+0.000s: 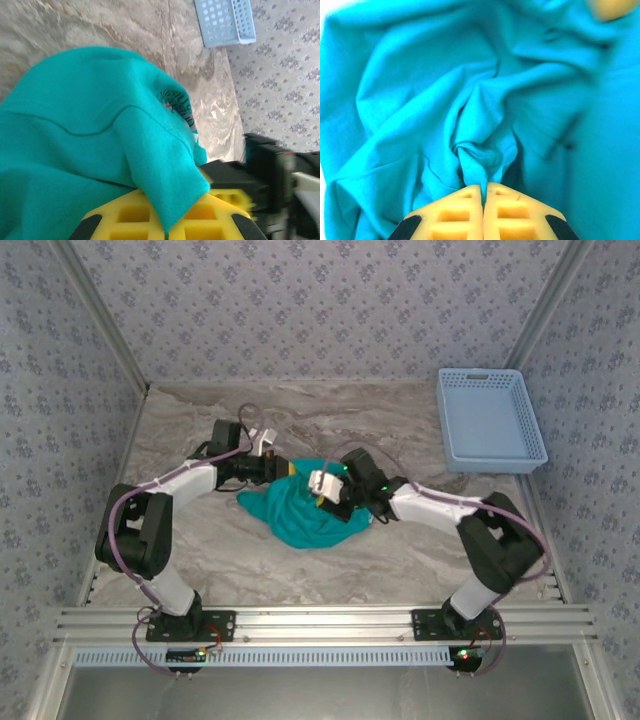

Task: Fold the inside-out t-shirt

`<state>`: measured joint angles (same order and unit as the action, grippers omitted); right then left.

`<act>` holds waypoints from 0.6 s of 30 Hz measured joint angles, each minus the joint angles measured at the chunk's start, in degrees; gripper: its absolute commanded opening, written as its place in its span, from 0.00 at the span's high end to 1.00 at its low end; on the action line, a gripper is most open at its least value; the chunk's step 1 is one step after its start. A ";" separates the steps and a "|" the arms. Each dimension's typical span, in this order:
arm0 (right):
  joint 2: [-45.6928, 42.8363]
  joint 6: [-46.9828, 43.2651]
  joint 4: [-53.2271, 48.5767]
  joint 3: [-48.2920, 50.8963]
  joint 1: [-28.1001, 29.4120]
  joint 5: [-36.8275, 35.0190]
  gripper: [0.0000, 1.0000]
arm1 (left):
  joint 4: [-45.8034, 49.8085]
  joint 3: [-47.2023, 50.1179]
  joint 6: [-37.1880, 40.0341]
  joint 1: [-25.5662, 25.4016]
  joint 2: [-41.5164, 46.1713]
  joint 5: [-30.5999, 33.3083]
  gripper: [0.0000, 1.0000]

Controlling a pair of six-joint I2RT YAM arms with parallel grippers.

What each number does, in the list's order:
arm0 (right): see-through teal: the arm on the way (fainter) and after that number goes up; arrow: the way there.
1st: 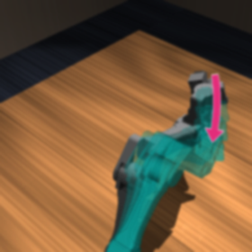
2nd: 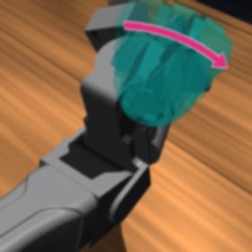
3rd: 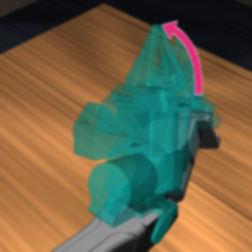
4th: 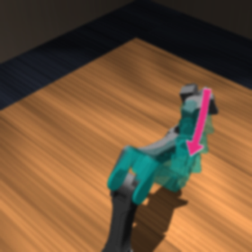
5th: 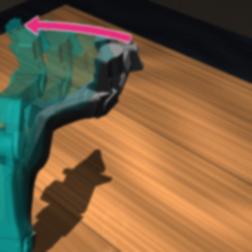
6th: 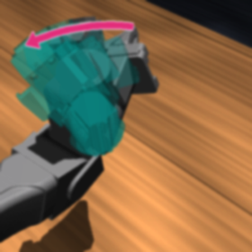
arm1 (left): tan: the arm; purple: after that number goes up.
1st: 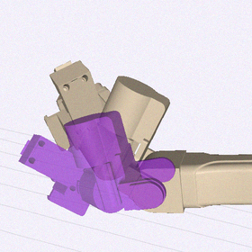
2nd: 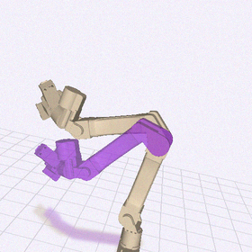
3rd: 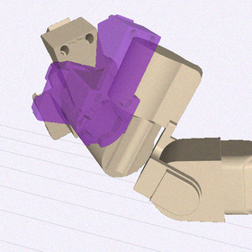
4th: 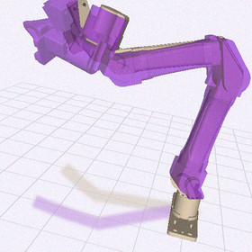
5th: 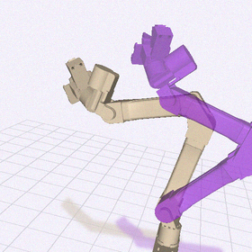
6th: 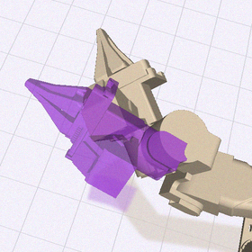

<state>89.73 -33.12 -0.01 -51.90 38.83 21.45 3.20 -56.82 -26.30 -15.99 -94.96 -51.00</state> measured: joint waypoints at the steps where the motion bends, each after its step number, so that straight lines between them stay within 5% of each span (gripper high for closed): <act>1: -2.56 -0.70 0.59 0.02 -0.85 0.33 1.00 | 0.09 -1.05 0.04 0.33 -0.37 0.81 0.91; 9: -21.79 -12.70 1.03 -0.15 0.07 1.84 1.00 | 1.31 -9.60 0.81 1.38 -7.28 11.28 0.88; 14: -27.34 -16.09 -2.03 7.98 9.49 0.39 0.99 | 1.18 -9.70 0.63 1.70 -13.46 13.40 0.70; 18: -21.62 -14.69 -5.05 16.15 15.23 -1.03 0.72 | 0.37 -5.66 0.33 1.73 -14.97 13.99 0.55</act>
<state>68.12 -47.81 -5.06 -35.75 54.06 20.43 3.57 -62.48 -25.98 -14.26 -109.93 -37.01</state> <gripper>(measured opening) 0.199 0.419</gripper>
